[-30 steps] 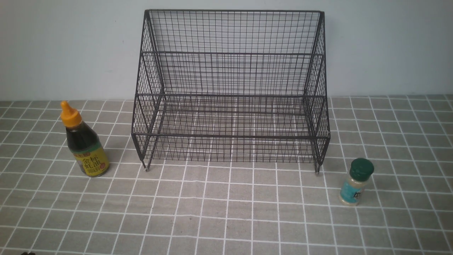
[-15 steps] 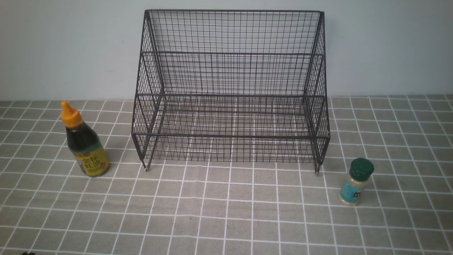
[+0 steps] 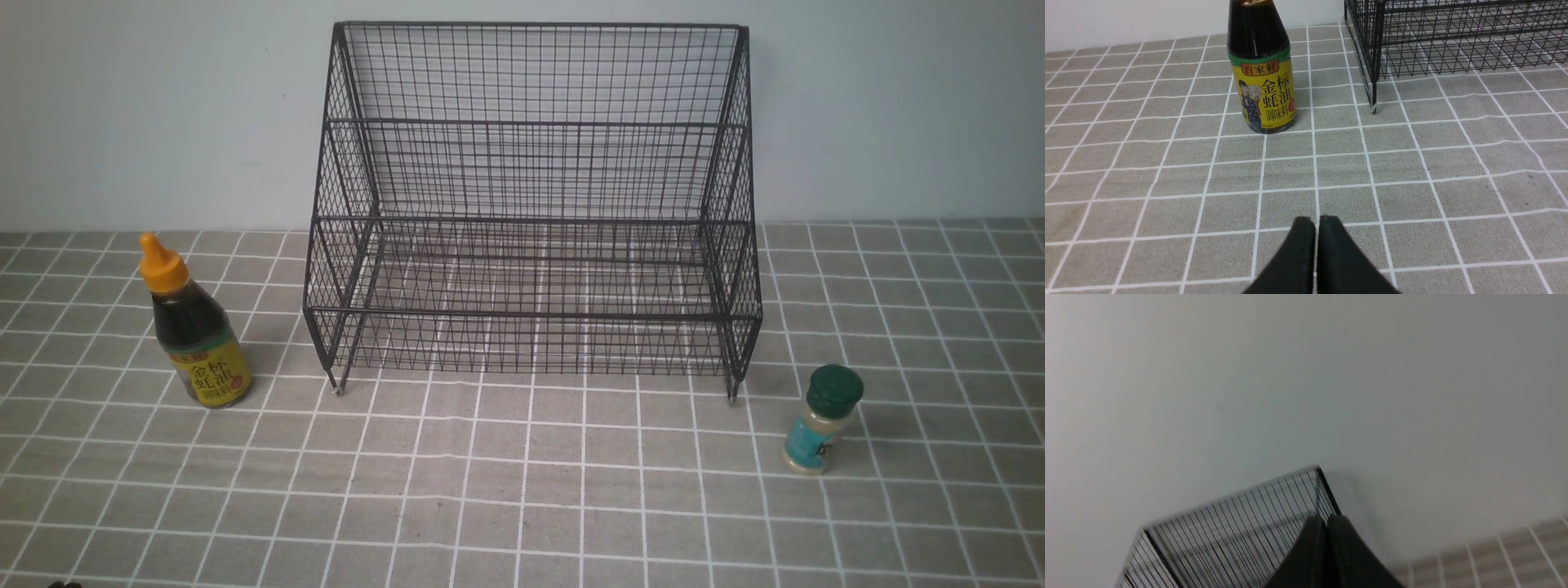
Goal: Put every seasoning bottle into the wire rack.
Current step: Use the right arm to grab the condiment bottle closest to it
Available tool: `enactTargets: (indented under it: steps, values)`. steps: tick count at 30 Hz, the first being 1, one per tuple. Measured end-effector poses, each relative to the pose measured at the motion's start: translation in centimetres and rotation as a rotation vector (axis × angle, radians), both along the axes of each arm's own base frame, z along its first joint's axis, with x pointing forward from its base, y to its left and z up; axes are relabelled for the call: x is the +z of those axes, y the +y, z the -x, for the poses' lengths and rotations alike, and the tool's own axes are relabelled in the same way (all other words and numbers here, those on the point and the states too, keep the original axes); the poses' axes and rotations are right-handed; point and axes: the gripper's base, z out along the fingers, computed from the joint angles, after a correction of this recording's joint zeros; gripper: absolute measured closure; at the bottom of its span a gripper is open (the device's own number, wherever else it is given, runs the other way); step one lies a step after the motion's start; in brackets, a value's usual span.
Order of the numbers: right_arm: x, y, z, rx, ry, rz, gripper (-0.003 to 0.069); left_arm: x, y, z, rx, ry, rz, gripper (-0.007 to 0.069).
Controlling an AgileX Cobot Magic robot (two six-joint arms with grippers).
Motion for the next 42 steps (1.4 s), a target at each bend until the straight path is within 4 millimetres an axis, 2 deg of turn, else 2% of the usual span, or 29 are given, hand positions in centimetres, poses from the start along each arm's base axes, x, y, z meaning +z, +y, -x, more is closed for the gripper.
enactTargets:
  steps: [1, 2, 3, 5, 6, 8, 11, 15, 16, 18, 20, 24, 29, 30, 31, 34, 37, 42]
  values:
    - [1.1, 0.0, -0.7, 0.001, 0.15, 0.067, 0.0673, 0.0, 0.0, 0.0, 0.0, 0.0, 0.0, 0.063]
    - [1.4, 0.0, -0.5, 0.002, 0.161, 0.068, 0.0673, 0.0, 0.0, 0.0, 0.0, 0.0, 0.0, 0.063]
    - [2.3, 0.1, -1.6, 0.023, 0.344, 0.165, 0.0673, 0.0, 0.0, 0.0, 0.0, 0.0, 0.0, 0.063]
    - [2.8, 0.5, -3.8, 0.073, 0.573, 0.282, 0.0673, 0.0, 0.0, 0.0, 0.0, 0.0, 0.0, 0.063]
    - [2.8, 0.6, -4.0, 0.078, 0.594, 0.294, 0.0673, 0.0, 0.0, 0.0, 0.0, 0.0, 0.0, 0.063]
    - [3.1, 1.2, -6.8, 0.144, 0.787, 0.4, 0.0673, 0.0, 0.0, 0.0, 0.0, 0.0, 0.0, 0.063]
    - [3.0, 2.0, -10.7, 0.211, 0.901, 0.468, 0.0673, 0.0, 0.0, 0.0, 0.0, 0.0, 0.0, 0.063]
    - [1.8, 3.3, -15.1, 0.273, 0.968, 0.453, 0.0666, 0.0, 0.0, 0.0, 0.0, 0.0, 0.0, 0.063]
    - [0.8, 3.7, -16.8, 0.292, 1.005, 0.437, 0.0657, 0.0, 0.0, 0.0, 0.0, 0.0, 0.0, 0.063]
    - [0.4, 4.0, -17.6, 0.3, 1.02, 0.427, 0.0649, 0.0, 0.0, 0.0, 0.0, 0.0, 0.0, 0.063]
    - [-1.1, 4.5, -19.5, 0.32, 1.077, 0.405, 0.0613, 0.0, 0.0, 0.0, 0.0, 0.0, 0.0, 0.063]
    - [-2.9, 5.4, -21.1, 0.351, 1.105, 0.42, 0.0518, 0.0, 0.0, 0.0, 0.0, 0.0, 0.0, 0.063]
    - [-4.5, 7.3, -22.8, 0.393, 1.057, 0.469, 0.0328, 0.0, 0.0, 0.0, 0.0, 0.0, 0.0, 0.063]
    - [-4.7, 7.4, -22.9, 0.395, 1.058, 0.47, 0.031, 0.0, 0.0, 0.0, 0.0, 0.0, 0.0, 0.063]
    - [-5.2, 7.7, -23.5, 0.397, 1.044, 0.474, 0.0242, 0.0, 0.0, 0.0, 0.0, 0.0, 0.0, 0.063]
    - [-6.7, 8.0, -24.7, 0.394, 1.046, 0.49, 0.0142, 0.0, 0.0, 0.0, 0.0, 0.0, 0.0, 0.063]
    - [-8.5, 8.1, -25.7, 0.389, 1.076, 0.523, 0.0087, 0.0, 0.0, 0.0, 0.0, 0.0, 0.0, 0.063]
    - [-10.6, 8.2, -26.5, 0.392, 1.122, 0.554, 0.0099, 0.0, 0.0, 0.0, 0.0, 0.0, 0.0, 0.063]
